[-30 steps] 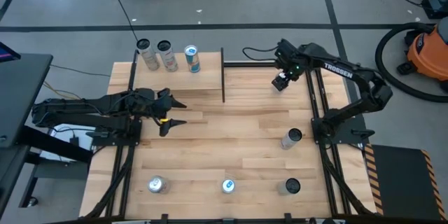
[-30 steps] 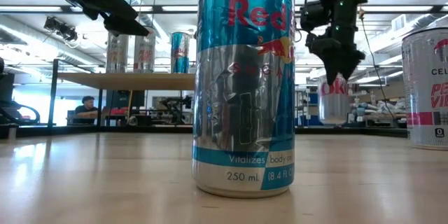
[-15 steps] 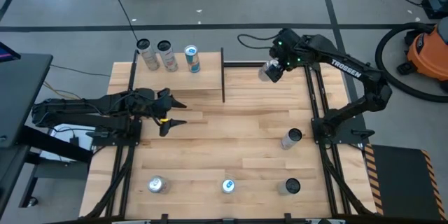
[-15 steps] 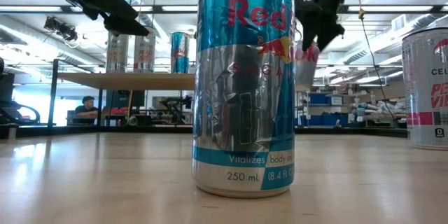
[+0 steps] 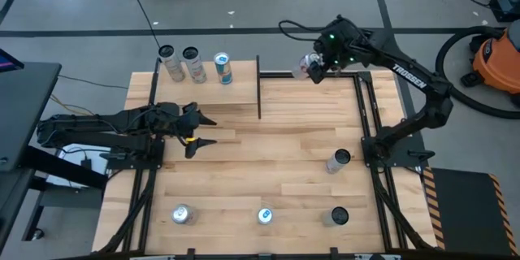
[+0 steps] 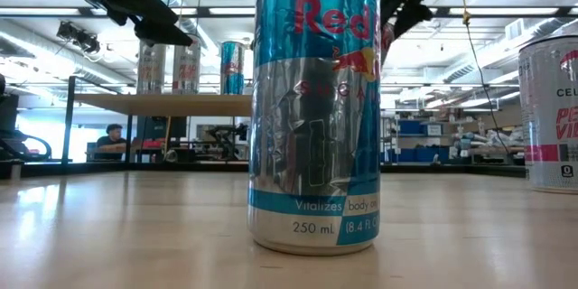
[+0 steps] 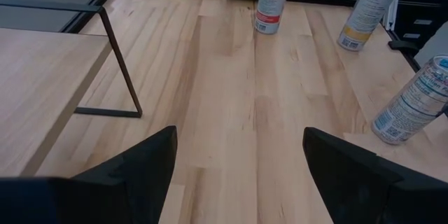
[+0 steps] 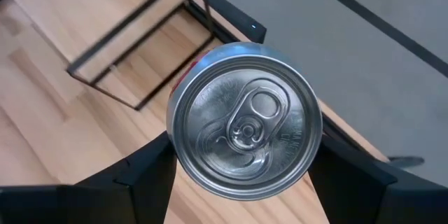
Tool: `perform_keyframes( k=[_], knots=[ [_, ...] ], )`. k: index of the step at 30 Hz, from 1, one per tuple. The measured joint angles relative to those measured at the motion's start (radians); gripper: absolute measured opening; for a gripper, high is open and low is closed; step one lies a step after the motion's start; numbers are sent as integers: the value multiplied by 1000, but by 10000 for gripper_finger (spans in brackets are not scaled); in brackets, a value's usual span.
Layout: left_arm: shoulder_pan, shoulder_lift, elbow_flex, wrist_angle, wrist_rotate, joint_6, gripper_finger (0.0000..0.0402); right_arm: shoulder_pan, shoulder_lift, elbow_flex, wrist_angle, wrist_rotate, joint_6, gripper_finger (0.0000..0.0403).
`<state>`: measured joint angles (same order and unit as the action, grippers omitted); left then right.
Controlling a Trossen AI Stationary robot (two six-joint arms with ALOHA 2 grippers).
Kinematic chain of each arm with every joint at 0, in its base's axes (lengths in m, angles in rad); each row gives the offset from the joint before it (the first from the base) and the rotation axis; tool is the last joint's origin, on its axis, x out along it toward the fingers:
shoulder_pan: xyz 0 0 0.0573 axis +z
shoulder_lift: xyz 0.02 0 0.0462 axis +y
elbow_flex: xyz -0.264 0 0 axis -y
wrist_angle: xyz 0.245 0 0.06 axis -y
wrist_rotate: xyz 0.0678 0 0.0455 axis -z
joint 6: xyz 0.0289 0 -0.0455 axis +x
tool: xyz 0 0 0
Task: Place canned beverage on shelf
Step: Put the top red-silver soda can on the shelf
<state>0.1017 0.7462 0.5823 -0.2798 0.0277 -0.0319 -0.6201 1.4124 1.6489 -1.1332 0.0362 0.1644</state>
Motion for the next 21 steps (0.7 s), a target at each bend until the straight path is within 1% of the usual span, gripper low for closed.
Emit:
perform_keyframes(
  k=[4,9,21],
  knots=[
    [0,0,0,0,0,2,311,24,68,74,-8,-3,-16,288],
    [0,0,0,-1,0,2,311,36,176,203,-51,-7,-48,288],
    [0,0,0,-2,0,2,311,63,408,570,-81,-4,-175,288]
  ],
)
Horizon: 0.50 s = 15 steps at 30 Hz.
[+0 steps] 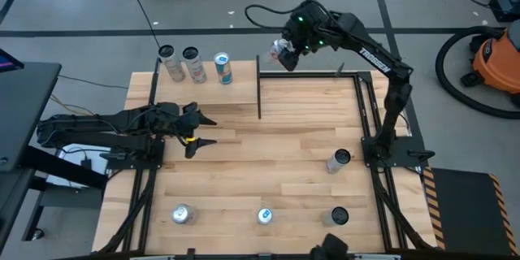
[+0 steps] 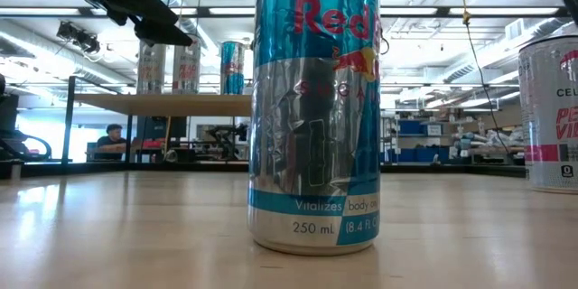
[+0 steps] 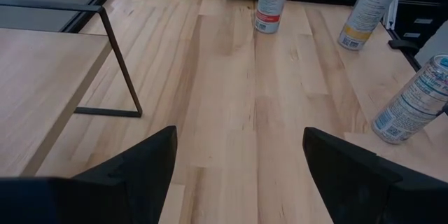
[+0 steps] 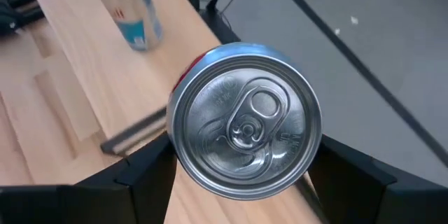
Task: Place canned beverage on shelf
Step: Put the top red-silver soda can on the shelf
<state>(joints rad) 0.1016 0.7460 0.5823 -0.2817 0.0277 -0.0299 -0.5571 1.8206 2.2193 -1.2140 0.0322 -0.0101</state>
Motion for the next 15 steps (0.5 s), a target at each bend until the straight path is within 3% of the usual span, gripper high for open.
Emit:
perform_keyframes(
  k=[6,15],
  knots=[
    [0,0,0,0,0,0,311,19,88,105,6,1,-66,288],
    [0,0,0,0,0,0,311,50,149,133,40,-2,-100,288]
  ],
)
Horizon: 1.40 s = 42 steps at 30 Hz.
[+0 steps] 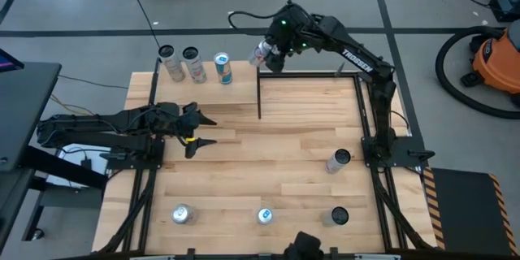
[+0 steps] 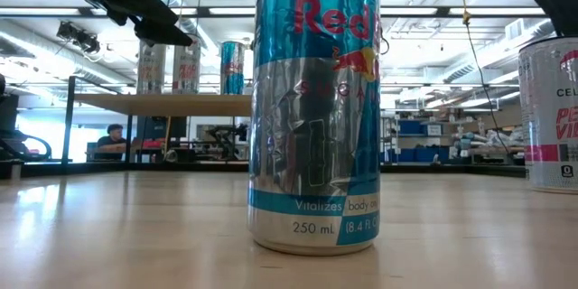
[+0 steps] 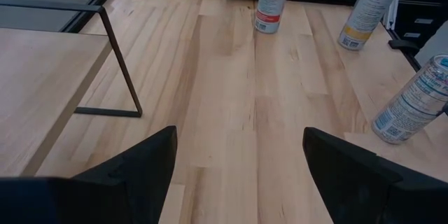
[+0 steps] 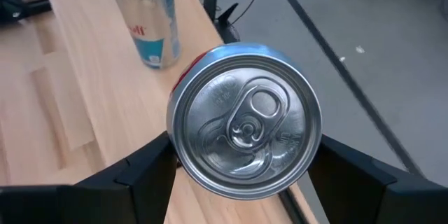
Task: Place canned beverage on shelf
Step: Put the top red-silver soda can on the shelf
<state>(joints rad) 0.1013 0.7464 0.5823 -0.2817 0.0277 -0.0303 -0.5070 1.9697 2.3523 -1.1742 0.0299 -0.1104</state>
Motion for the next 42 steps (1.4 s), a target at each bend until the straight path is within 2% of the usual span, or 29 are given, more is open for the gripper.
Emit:
perform_keyframes(
  k=[18,42],
  knots=[
    [0,0,0,6,0,-2,311,74,24,2,84,-33,-23,288],
    [2,0,0,10,0,0,311,48,109,-3,35,-59,-24,288]
  ],
)
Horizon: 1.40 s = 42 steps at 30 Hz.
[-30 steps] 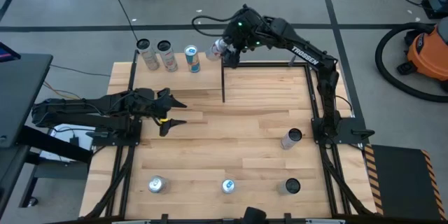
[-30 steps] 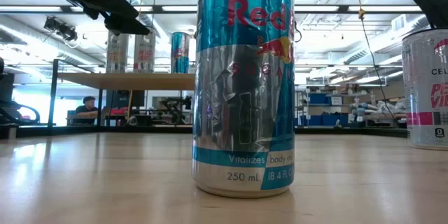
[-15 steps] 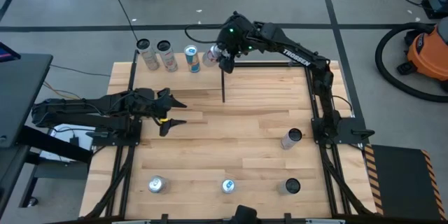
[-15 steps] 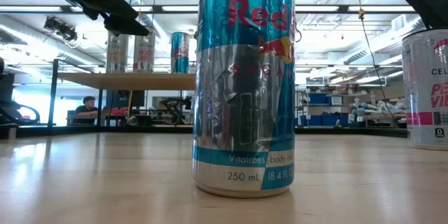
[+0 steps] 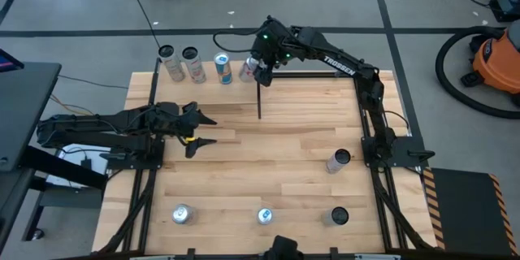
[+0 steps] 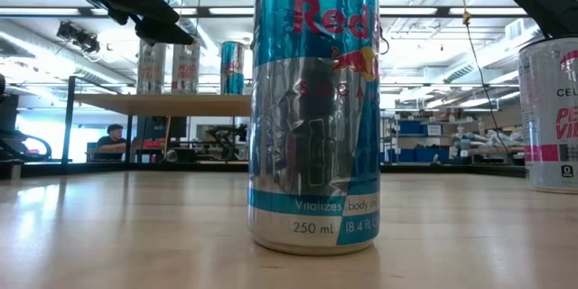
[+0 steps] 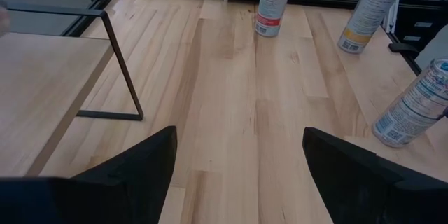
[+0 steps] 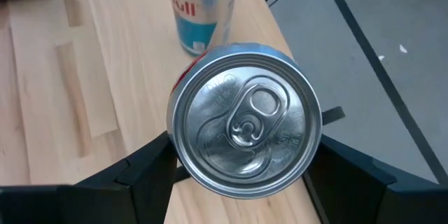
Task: Place canned beverage on shelf
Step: Put the top red-silver soda can on the shelf
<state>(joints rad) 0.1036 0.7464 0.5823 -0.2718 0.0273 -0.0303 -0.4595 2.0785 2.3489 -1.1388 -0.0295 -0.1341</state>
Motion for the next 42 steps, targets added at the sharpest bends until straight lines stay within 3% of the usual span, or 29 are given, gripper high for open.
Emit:
perform_keyframes(
  k=[42],
  knots=[
    [0,0,0,-3,0,0,311,-34,-1,-42,20,-77,9,321]
  ],
)
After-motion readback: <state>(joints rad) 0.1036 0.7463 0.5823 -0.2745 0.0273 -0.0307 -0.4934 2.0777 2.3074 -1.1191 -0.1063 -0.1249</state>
